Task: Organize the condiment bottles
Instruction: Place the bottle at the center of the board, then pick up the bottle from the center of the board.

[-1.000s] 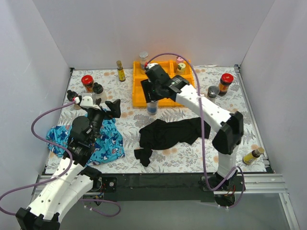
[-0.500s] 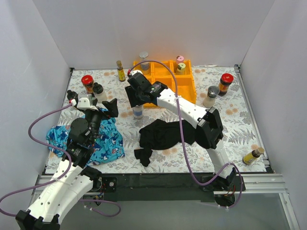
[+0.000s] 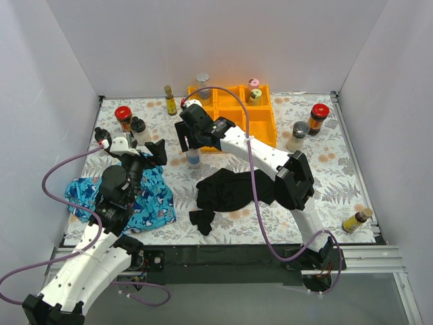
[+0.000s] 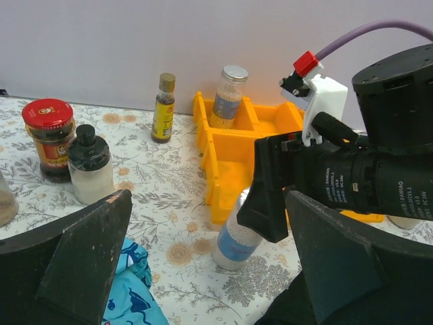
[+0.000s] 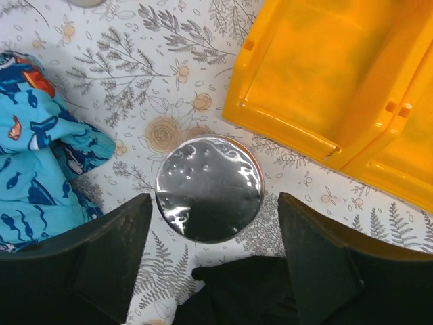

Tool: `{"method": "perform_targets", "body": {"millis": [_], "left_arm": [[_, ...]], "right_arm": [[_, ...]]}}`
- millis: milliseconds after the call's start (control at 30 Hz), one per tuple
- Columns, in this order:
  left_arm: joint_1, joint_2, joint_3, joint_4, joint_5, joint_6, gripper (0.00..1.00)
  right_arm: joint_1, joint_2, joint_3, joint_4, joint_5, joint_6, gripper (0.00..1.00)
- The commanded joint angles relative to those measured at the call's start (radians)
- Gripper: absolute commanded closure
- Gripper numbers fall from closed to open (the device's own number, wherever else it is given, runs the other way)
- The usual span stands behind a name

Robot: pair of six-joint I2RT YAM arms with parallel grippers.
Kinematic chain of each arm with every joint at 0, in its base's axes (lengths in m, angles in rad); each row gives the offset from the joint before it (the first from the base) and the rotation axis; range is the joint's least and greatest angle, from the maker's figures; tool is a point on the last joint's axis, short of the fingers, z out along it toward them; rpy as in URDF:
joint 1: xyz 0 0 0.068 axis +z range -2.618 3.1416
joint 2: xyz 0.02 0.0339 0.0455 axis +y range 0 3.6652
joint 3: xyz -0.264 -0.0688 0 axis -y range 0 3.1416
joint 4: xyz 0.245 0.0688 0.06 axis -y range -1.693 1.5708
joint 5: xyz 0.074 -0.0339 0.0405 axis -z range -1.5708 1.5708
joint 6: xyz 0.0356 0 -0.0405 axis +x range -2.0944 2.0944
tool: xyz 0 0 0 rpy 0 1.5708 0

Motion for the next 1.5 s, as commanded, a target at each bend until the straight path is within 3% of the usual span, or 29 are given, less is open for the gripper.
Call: {"method": "perform_targets", "body": {"millis": [0, 33, 200, 333, 433, 667, 800, 967, 1200, 1467], "left_arm": [[-0.004, -0.003, -0.013, 0.0, -0.028, 0.024, 0.02], [-0.004, 0.006, -0.01, 0.0, -0.024, 0.029, 0.02], [-0.004, 0.073, 0.068, -0.05, 0.015, 0.018, 0.02], [-0.004, 0.163, 0.159, -0.147, 0.038, 0.01, 0.02], [-0.004, 0.229, 0.212, -0.168, 0.044, 0.009, 0.04], [-0.004, 0.332, 0.202, -0.062, 0.058, 0.009, 0.12], [-0.012, 0.423, 0.176, 0.028, 0.037, 0.032, 0.1], [-0.039, 0.458, 0.088, 0.178, 0.137, 0.026, 0.09], [-0.088, 0.539, 0.001, 0.384, 0.11, 0.055, 0.09], [-0.101, 0.685, 0.027, 0.454, 0.114, 0.062, 0.14]], "right_arm": [[0.005, -0.041, 0.047, 0.074, -0.007, 0.009, 0.12], [0.007, -0.052, 0.045, 0.072, -0.007, 0.006, 0.06], [0.007, -0.203, -0.028, 0.072, 0.031, -0.031, 0.05], [0.005, -0.396, -0.218, 0.092, 0.048, -0.023, 0.05], [0.005, -0.59, -0.465, 0.175, 0.065, 0.003, 0.05], [0.005, -0.958, -0.809, 0.339, 0.098, 0.009, 0.05], [0.005, -1.143, -0.968, 0.418, 0.094, 0.006, 0.05], [0.005, -1.225, -1.038, 0.438, 0.143, -0.011, 0.04], [0.003, -1.3, -1.085, 0.487, 0.171, -0.055, 0.04], [0.002, -1.326, -1.139, 0.491, 0.191, -0.051, 0.02]]}}
